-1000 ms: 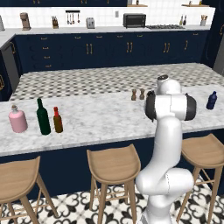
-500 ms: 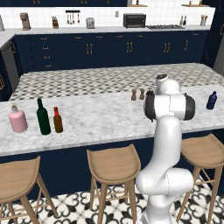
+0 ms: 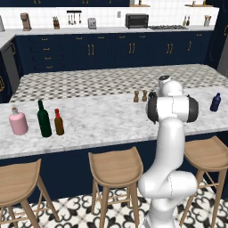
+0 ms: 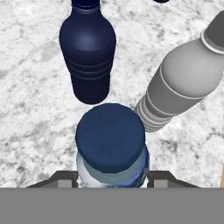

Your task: Move the plastic bottles in the middle to the plastics group, and the glass bottles in the middle to the glass group.

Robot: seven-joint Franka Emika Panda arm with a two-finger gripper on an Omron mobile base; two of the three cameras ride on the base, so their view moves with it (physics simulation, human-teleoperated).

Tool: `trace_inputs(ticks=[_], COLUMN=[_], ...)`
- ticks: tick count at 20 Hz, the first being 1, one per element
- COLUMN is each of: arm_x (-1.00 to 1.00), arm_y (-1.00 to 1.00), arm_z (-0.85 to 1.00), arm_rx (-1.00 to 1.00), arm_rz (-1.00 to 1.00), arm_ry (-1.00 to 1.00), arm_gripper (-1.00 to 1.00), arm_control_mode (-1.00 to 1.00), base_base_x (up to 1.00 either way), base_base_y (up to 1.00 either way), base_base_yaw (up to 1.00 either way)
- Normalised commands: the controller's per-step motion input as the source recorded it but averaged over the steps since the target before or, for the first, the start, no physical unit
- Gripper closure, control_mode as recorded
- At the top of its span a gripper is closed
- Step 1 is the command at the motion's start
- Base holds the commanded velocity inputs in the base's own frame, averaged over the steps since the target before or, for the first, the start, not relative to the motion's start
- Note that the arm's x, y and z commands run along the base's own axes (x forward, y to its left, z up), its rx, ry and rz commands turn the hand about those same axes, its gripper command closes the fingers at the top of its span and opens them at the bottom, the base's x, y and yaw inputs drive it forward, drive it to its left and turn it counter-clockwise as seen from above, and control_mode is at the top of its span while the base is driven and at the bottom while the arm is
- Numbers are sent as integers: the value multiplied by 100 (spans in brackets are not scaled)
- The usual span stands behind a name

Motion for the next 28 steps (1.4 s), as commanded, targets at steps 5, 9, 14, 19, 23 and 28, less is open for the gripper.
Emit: trace_inputs(ticks=[5, 9, 14, 19, 23, 28], arm_x=[0, -1, -13, -12, -18, -74], arm_y=[0, 0, 2, 13, 23, 69], arm_z=[0, 11, 63, 70, 71, 43], arm_rx=[0, 0, 0, 0, 0, 0], arm_rz=[0, 0, 0, 0, 0, 18], arm_ry=[0, 0, 0, 0, 0, 0], arm_gripper=[-100, -100, -100, -100, -100, -100], arm_control_mode=[-100, -100, -100, -100, -100, -100], base_base_x=[0, 0, 0, 0, 0, 0], base_base_y=[0, 0, 0, 0, 0, 0], base_base_yaw=[0, 0, 0, 0, 0, 0])
